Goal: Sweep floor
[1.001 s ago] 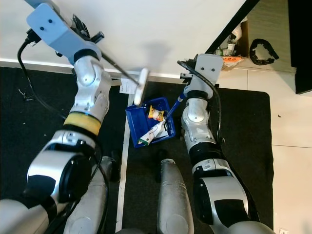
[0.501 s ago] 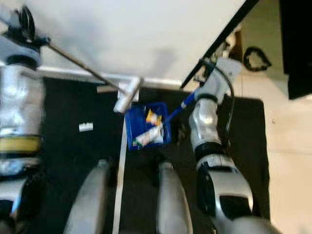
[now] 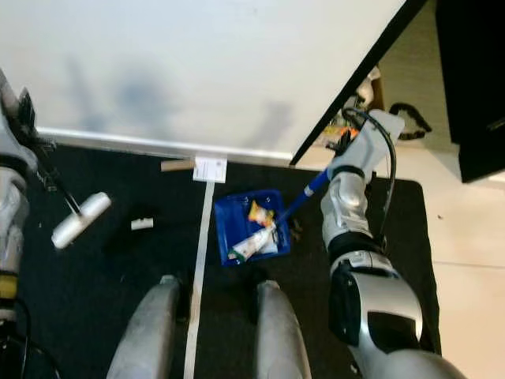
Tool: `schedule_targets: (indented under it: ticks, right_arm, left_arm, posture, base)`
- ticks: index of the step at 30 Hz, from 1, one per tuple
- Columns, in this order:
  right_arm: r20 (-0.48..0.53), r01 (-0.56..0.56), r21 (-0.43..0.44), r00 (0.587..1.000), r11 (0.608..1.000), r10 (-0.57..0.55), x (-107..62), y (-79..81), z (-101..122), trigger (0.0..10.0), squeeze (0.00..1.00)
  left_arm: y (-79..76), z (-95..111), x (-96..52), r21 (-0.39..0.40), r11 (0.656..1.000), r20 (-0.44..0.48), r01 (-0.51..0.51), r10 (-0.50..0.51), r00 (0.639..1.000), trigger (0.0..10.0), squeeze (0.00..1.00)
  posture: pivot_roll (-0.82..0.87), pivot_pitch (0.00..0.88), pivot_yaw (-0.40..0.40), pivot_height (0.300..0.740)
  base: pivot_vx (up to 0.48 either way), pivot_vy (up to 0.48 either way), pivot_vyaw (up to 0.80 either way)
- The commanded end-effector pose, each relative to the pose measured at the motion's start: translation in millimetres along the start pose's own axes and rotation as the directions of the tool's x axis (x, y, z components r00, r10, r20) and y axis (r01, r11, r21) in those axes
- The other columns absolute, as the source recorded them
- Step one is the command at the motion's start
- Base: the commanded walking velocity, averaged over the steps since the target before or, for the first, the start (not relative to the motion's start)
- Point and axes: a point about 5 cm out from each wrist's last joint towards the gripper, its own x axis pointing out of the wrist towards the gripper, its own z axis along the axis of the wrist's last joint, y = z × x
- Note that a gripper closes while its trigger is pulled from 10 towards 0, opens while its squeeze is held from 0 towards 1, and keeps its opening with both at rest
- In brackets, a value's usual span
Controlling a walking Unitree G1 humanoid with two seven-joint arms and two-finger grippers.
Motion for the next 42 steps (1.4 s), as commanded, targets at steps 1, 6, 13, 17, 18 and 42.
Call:
schedule_targets:
  ticks: [1, 6, 13, 17, 18, 42]
  right_arm:
    - [0.009, 0.039, 0.044, 0.999, 0.998, -0.040, 8.8, -17.0, 13.2, 10.0, 0.00]
    - [0.012, 0.040, 0.096, 0.999, 0.995, -0.041, 15.9, -27.0, 25.7, 10.0, 0.00]
    - [0.052, 0.008, 0.186, 0.998, 0.983, -0.018, 28.6, -50.6, 58.9, 10.0, 0.00]
    - [0.066, 0.006, 0.181, 0.998, 0.984, -0.019, 31.0, -61.8, 68.8, 10.0, 0.00]
    - [0.072, 0.011, 0.176, 0.997, 0.984, -0.024, 31.5, -66.7, 72.3, 10.0, 0.00]
    - [0.078, 0.078, 0.098, 0.993, 0.992, -0.085, 28.9, -117.4, 91.1, 10.0, 0.00]
  left_arm:
    - [-9.3, -23.0, -11.0, -0.084, 0.996, -0.095, 0.006, -0.014, 0.995, 10.0, 0.00]
    - [-20.5, -40.1, -18.9, -0.168, 0.986, -0.155, 0.012, -0.039, 0.987, 10.0, 0.00]
    - [-41.3, -58.0, -25.9, -0.158, 0.984, -0.206, 0.076, -0.108, 0.973, 10.0, 0.00]
    - [-46.0, -59.3, -24.2, -0.164, 0.983, -0.215, 0.085, -0.119, 0.969, 10.0, 0.00]
    - [-47.7, -59.3, -23.6, -0.163, 0.983, -0.215, 0.088, -0.123, 0.969, 10.0, 0.00]
    - [-67.7, -61.8, -21.3, -0.184, 0.979, -0.235, 0.089, -0.132, 0.963, 10.0, 0.00]
  posture:
    - [0.09, 0.142, -0.034, 0.731]
    - [0.07, 0.122, -0.022, 0.731]
    - [0.04, 0.092, 0.011, 0.731]
    - [0.03, 0.089, 0.016, 0.731]
    - [0.03, 0.086, 0.020, 0.731]
    - [0.01, 0.113, 0.010, 0.731]
  base:
    - [0.000, 0.000, 0.00]
    - [0.000, 0.000, 0.00]
    - [0.000, 0.000, 0.00]
    - [0.000, 0.000, 0.00]
    - [0.000, 0.000, 0.00]
    - [0.000, -0.315, 0.00]
